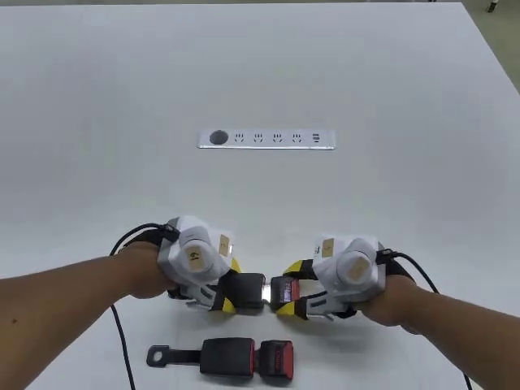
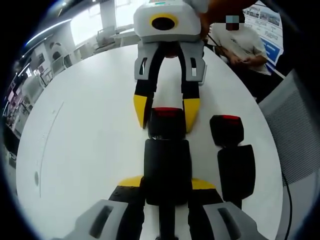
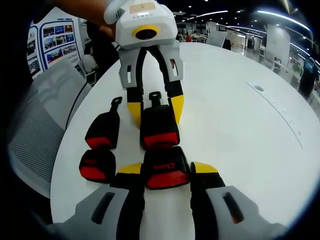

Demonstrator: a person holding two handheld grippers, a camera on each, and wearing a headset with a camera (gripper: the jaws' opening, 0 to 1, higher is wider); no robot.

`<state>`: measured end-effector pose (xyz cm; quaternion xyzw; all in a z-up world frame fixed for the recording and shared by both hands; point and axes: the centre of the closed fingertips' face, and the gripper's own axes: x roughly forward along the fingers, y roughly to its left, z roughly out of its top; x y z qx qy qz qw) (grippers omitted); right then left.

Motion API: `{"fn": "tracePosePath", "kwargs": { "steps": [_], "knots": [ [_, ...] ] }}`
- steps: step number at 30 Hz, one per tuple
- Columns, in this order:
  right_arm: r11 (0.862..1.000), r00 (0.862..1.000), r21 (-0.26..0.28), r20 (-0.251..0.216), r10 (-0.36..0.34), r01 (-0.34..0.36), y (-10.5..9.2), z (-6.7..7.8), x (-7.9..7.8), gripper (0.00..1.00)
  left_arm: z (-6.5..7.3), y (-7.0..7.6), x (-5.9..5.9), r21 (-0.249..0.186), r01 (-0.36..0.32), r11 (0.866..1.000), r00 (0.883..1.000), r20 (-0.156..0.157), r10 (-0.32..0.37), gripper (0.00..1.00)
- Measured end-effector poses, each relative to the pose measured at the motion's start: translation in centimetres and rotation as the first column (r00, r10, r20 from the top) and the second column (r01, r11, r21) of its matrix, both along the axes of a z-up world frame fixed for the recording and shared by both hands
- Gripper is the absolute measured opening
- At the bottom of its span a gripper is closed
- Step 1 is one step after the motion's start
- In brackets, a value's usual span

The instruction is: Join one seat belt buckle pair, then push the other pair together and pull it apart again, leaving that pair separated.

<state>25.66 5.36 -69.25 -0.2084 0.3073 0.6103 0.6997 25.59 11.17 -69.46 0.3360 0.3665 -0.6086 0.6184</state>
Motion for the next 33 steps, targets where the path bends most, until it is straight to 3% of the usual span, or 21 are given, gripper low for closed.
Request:
{"fn": "tracePosePath", "kwargs": {
  "steps": [20,33],
  "knots": [
    [1.0,1.0,-0.005,-0.002,0.013,-0.013,-1.6,0.1,0.2,0.34,0.0,0.1,0.0,-0.036,-0.013,0.999,1.0,-0.002,0.013,0.33],
    [1.0,1.0,0.006,-0.002,0.025,-0.025,-1.4,0.2,0.1,0.34,0.2,0.0,0.1,-0.069,-0.021,0.997,1.0,-0.004,0.021,0.33]
  ]
}}
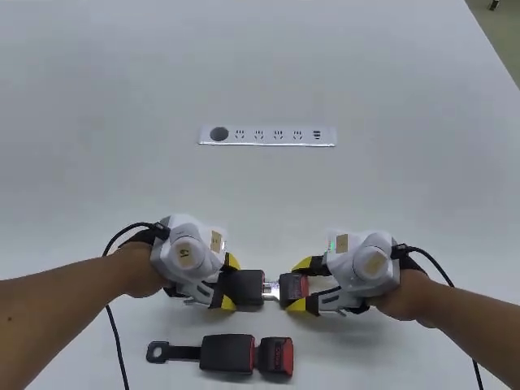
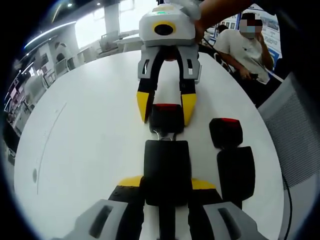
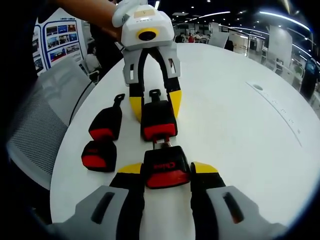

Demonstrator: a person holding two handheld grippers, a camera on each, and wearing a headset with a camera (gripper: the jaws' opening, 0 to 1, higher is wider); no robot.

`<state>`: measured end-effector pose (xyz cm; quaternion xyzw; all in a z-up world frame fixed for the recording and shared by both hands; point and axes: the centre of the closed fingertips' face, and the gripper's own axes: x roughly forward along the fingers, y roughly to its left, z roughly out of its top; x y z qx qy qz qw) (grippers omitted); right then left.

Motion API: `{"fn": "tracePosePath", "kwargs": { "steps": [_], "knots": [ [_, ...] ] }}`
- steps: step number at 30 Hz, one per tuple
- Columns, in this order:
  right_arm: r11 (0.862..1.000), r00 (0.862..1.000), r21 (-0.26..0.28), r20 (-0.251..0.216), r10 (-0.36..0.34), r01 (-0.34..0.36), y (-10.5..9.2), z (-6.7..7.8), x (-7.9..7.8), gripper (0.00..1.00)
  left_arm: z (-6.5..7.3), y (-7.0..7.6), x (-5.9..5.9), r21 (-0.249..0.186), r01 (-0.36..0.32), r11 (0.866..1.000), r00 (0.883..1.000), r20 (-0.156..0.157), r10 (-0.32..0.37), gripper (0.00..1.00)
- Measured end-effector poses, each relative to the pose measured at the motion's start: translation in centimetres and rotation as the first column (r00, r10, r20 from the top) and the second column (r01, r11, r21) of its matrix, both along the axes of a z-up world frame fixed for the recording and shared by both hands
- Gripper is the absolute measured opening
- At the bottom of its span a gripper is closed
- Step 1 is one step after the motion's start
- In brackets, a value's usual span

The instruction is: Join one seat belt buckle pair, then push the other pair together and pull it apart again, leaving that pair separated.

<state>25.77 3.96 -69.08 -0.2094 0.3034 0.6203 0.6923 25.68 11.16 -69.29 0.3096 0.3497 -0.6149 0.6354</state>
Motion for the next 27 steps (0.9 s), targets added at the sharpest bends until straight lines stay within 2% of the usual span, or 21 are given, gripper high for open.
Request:
{"fn": "tracePosePath", "kwargs": {
  "steps": [9,27],
  "knots": [
    [1.0,1.0,-0.005,0.004,0.006,-0.006,-1.3,-0.1,0.2,0.34,0.0,0.0,-0.1,-0.009,-0.002,1.0,1.0,0.0,0.002,0.33],
    [1.0,1.0,-0.023,0.006,-0.018,0.018,-5.1,-0.3,0.1,0.34,0.0,0.0,-0.1,-0.01,-0.005,1.0,1.0,-0.001,0.005,0.33]
  ]
}}
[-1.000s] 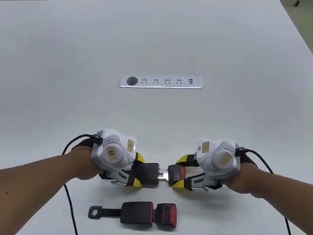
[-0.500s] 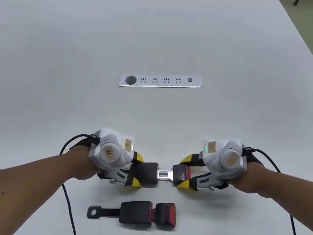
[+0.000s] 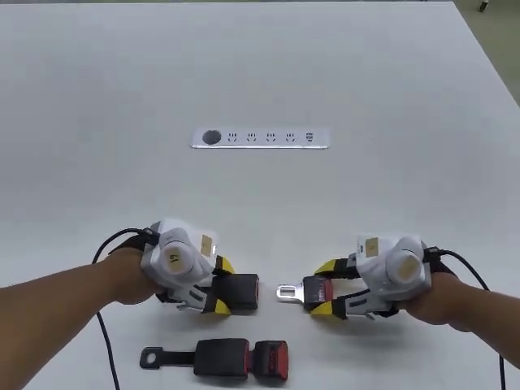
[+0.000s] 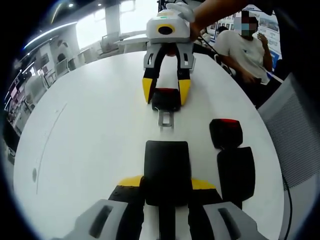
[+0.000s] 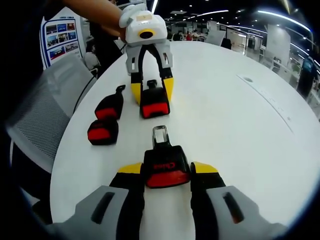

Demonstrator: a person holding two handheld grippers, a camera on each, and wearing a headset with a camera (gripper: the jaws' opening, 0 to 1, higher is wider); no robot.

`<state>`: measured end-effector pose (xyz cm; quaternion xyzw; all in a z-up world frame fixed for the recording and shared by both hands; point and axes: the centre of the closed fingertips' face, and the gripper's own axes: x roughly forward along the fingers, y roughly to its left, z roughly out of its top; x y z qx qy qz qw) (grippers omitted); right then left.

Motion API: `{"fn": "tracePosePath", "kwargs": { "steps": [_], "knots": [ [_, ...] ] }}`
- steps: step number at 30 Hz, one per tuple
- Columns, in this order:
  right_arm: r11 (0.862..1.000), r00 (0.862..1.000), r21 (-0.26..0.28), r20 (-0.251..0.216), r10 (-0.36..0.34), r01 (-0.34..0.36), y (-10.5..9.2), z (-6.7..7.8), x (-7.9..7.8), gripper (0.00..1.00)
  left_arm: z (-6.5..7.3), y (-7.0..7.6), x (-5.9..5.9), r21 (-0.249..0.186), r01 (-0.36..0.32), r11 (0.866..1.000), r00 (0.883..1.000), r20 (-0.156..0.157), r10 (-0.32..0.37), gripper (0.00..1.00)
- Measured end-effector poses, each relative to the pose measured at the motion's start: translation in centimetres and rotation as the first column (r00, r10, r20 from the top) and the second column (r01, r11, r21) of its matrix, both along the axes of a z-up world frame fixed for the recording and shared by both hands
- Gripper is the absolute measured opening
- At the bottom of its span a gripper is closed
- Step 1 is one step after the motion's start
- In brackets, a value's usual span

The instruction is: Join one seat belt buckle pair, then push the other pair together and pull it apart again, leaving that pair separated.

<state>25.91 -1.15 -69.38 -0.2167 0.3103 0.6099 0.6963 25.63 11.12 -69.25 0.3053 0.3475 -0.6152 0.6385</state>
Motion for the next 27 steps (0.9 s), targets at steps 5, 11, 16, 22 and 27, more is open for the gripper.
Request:
{"fn": "tracePosePath", "kwargs": {
  "steps": [5,11,16,22,27],
  "knots": [
    [1.0,1.0,-0.003,0.0,-0.004,0.004,-0.8,0.1,-0.2,0.34,0.0,0.0,0.0,0.001,-0.002,1.0,1.0,0.0,0.002,0.33],
    [1.0,1.0,-0.007,-0.001,-0.009,0.009,-2.2,0.5,-0.3,0.34,-0.1,0.1,0.0,-0.001,-0.002,1.0,1.0,0.0,0.002,0.33],
    [1.0,1.0,-0.009,0.001,-0.022,0.022,-2.7,0.5,-0.1,0.34,0.0,0.1,-0.1,-0.004,-0.003,1.0,1.0,-0.001,0.003,0.33],
    [1.0,1.0,-0.008,-0.003,-0.026,0.026,-3.3,0.4,-0.1,0.34,0.1,-0.1,-0.1,-0.004,-0.004,1.0,1.0,-0.001,0.004,0.33],
    [0.999,1.0,-0.012,-0.003,-0.031,0.031,-3.9,0.5,-0.2,0.34,0.1,0.0,-0.1,-0.005,-0.005,1.0,1.0,-0.002,0.005,0.34]
  ]
}}
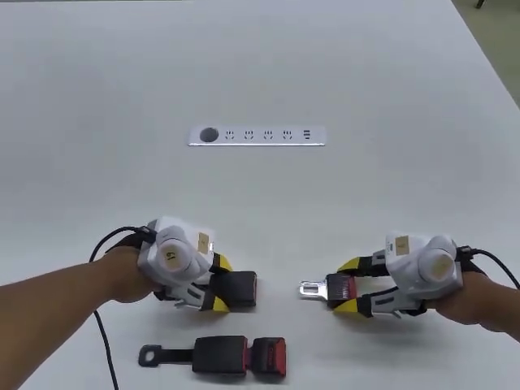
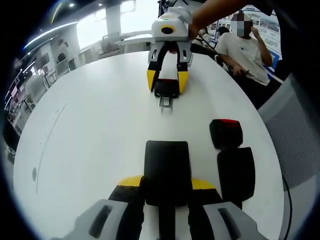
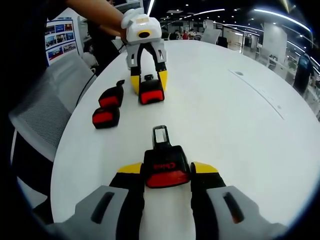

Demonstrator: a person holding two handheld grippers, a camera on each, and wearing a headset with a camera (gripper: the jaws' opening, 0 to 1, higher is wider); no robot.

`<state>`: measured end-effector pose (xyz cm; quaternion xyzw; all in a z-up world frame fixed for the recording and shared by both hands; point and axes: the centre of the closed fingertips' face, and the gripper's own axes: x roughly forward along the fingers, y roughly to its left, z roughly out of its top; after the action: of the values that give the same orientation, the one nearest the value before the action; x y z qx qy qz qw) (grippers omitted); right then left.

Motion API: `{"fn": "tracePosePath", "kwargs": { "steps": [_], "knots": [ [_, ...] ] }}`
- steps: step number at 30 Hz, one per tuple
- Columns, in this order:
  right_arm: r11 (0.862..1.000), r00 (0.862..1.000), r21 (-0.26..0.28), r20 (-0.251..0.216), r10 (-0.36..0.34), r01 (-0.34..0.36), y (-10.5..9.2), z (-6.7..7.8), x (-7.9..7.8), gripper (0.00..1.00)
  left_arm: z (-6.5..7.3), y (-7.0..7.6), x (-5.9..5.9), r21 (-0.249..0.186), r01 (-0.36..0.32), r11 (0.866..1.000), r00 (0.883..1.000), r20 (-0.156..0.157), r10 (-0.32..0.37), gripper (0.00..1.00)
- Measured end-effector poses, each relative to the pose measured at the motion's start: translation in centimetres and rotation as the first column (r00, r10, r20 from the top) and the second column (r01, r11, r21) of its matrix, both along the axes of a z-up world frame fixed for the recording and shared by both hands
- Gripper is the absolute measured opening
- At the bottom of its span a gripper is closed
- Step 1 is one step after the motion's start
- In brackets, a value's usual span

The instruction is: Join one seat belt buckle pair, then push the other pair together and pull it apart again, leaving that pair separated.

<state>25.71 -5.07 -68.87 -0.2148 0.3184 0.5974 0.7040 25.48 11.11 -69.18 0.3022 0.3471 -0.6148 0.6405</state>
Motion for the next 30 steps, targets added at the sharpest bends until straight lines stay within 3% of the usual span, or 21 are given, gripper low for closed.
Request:
{"fn": "tracePosePath", "kwargs": {
  "steps": [12,30],
  "knots": [
    [1.0,1.0,-0.003,-0.003,-0.013,0.013,-1.0,0.9,-0.1,0.34,0.1,0.0,0.0,-0.003,-0.001,1.0,1.0,-0.001,0.001,0.34],
    [1.0,1.0,0.001,-0.008,-0.024,0.024,-2.4,0.3,0.6,0.34,-0.1,0.1,0.2,-0.005,-0.004,1.0,1.0,-0.002,0.004,0.34]
  ]
}}
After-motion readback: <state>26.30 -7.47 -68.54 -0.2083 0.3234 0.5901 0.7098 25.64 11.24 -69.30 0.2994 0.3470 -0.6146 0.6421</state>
